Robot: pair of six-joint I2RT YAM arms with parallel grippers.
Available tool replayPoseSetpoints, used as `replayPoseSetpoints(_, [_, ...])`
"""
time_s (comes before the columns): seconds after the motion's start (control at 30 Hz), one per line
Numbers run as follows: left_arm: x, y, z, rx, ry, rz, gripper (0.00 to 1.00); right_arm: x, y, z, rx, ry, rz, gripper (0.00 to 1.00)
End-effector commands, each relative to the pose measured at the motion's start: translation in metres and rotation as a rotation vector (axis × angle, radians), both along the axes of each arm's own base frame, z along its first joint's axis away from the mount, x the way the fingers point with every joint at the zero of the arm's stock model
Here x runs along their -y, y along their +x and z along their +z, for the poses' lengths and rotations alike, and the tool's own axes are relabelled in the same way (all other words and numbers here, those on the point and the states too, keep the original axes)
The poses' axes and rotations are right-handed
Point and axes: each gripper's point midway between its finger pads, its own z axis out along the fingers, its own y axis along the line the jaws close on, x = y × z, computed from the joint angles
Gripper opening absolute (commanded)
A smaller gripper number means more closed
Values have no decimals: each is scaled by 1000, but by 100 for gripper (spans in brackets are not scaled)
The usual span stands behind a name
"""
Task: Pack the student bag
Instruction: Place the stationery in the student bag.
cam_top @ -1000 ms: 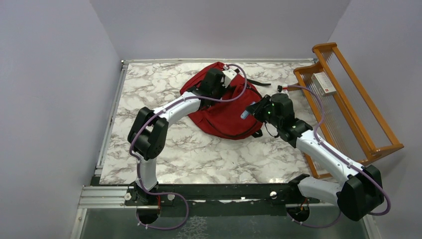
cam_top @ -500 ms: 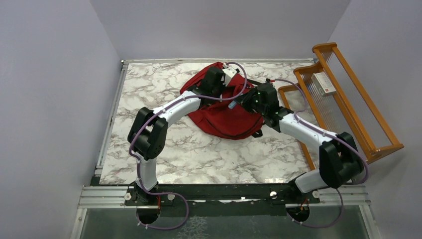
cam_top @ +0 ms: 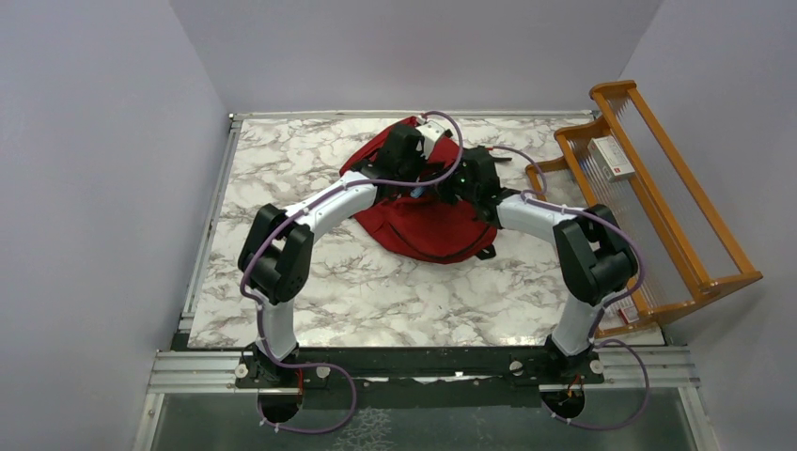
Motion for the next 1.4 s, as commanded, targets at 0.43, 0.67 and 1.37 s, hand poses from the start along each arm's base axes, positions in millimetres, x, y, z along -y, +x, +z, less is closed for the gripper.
replayPoseSetpoints(0.43, [-4, -7, 45, 16, -180, 28, 14, 0, 17, 8, 86, -111, 62, 42])
replayPoseSetpoints(0.67, [-18, -10, 60, 3, -271, 46, 34, 28, -8, 27, 164, -200, 42, 42])
replayPoseSetpoints(1.37, [-226, -109, 7, -121, -401, 871, 69, 87, -94, 34, 200, -336, 49, 42])
